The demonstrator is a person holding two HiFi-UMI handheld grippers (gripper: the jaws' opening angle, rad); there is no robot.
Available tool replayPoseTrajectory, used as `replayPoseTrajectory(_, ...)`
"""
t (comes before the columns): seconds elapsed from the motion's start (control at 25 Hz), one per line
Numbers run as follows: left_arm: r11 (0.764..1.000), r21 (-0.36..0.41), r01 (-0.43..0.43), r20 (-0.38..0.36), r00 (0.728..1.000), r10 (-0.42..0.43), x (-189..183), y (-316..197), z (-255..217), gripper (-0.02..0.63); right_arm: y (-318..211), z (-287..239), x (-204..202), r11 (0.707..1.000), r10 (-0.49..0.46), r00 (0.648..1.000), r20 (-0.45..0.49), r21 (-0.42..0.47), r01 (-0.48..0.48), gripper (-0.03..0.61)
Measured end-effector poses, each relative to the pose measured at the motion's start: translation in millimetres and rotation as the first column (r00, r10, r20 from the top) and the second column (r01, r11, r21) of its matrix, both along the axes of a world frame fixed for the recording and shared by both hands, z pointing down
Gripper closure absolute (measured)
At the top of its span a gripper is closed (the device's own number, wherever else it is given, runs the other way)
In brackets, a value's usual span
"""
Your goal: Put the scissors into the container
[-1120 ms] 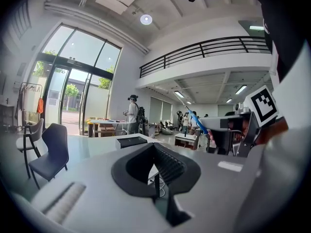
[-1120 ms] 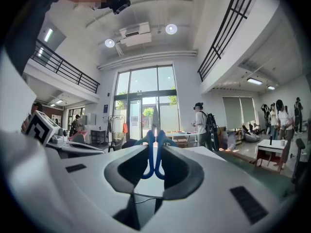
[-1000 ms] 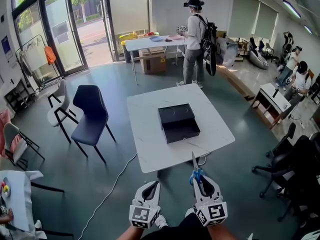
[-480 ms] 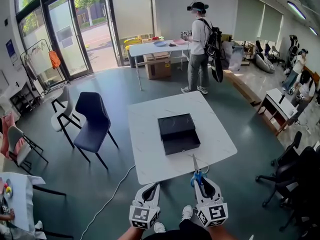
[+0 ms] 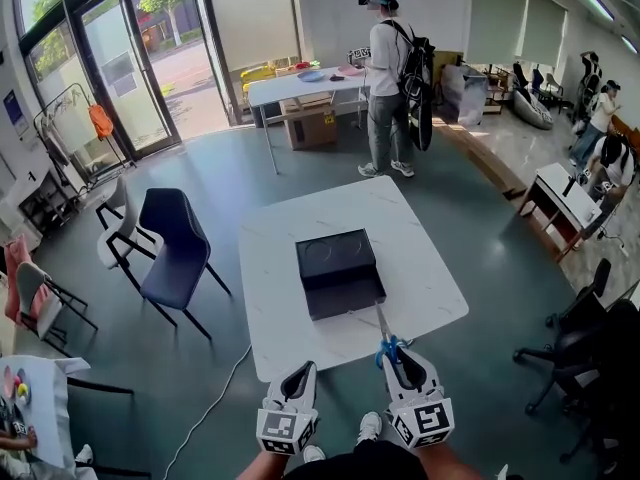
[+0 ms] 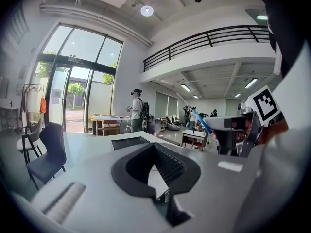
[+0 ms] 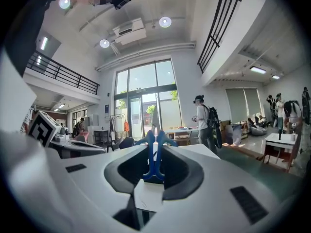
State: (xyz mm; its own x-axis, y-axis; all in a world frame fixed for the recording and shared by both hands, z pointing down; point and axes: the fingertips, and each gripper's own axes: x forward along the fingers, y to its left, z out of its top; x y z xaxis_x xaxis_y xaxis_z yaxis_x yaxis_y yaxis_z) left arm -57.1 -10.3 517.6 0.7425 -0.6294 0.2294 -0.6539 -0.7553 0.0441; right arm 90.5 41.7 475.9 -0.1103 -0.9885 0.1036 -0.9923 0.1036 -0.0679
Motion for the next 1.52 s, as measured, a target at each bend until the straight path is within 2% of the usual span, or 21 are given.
replayPoseTrajectory(0.24, 0.999, -0.019, 0.026, 0.027, 0.999, -0.026, 29, -16, 10, 0.604, -13, 16, 29, 0.999, -0.026, 1.0, 0.015, -0.033, 0.027, 0.488)
replayPoseTrajectory(0.48, 0.997, -0.029, 0.069, 0.051, 0.996, -0.067, 42, -23, 13, 0.604, -24, 27, 40, 0.994, -0.091, 0.995, 0.032, -0.066, 0.093, 0.488)
replayPoseTrajectory(0.64, 0.993, -0.046, 0.11, 0.05, 0.993, -0.107, 42, -26, 12, 0.603, -30, 38, 41, 0.988, -0.122, 0.992, 0.04, -0.089, 0.125, 0.488)
replayPoseTrajectory(1.0, 0.989, -0.057, 0.138, 0.044, 0.99, -0.135, 32, -44, 20, 0.604, -53, 43, 30, 0.982, -0.16, 0.986, 0.055, -0.096, 0.164, 0.488)
replayPoseTrajectory(1.32, 0.993, -0.053, 0.101, 0.031, 0.995, -0.1, 34, -83, 19, 0.604, -89, 42, 32, 0.988, -0.106, 0.994, 0.015, -0.109, 0.107, 0.488)
replayPoseTrajectory(1.52, 0.995, -0.061, 0.085, 0.025, 0.996, -0.083, 35, -110, 22, 0.604, -112, 49, 35, 0.986, -0.086, 0.995, 0.05, -0.136, 0.092, 0.488)
